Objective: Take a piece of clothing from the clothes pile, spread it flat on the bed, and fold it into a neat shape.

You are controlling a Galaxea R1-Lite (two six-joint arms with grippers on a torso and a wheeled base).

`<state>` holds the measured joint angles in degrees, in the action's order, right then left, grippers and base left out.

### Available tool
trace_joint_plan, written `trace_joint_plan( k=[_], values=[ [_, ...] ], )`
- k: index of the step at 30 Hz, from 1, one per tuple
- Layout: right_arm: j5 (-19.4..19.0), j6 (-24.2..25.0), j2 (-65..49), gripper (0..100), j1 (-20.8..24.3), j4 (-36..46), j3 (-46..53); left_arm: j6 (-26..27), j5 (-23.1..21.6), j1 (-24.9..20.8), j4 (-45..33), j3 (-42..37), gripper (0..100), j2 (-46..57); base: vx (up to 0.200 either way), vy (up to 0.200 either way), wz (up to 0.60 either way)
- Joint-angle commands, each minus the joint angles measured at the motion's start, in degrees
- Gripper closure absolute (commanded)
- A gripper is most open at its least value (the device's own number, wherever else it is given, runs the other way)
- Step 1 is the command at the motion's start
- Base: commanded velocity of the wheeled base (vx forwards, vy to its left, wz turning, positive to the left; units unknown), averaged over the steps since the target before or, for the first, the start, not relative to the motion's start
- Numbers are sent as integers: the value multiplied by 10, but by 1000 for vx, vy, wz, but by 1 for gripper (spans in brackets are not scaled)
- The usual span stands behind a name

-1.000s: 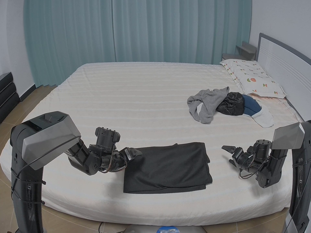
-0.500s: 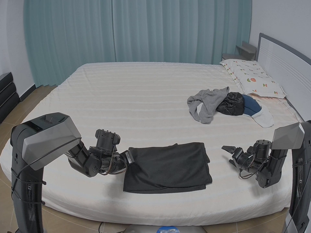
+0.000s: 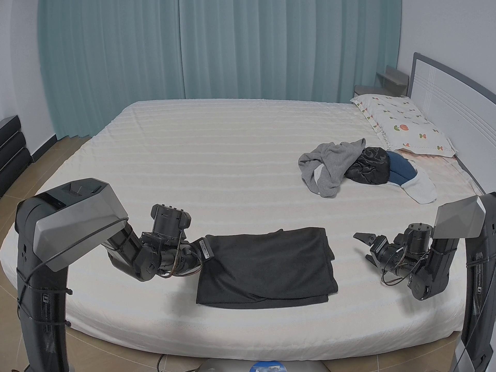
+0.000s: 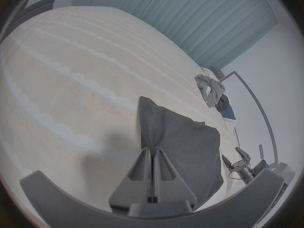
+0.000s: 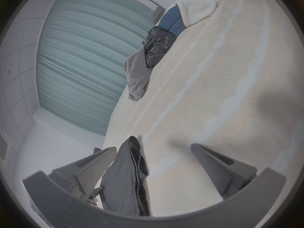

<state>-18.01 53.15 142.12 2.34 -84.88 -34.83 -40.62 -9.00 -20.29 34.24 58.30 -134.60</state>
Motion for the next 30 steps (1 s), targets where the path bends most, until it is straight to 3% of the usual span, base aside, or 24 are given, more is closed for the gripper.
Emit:
trace_joint_plan(
  k=[1, 9, 30],
  values=[
    [0, 0, 1, 0, 0, 0, -1, 0, 2, -2, 0, 0, 100, 3, 0, 0, 0],
    [-1, 0, 1, 0, 0, 1, -1, -14, 15, -2, -1, 7, 100, 9, 0, 0, 0],
    [-1, 0, 1, 0, 0, 1, -1, -14, 14, 3, -1, 9, 100, 4, 0, 200, 0]
  ],
)
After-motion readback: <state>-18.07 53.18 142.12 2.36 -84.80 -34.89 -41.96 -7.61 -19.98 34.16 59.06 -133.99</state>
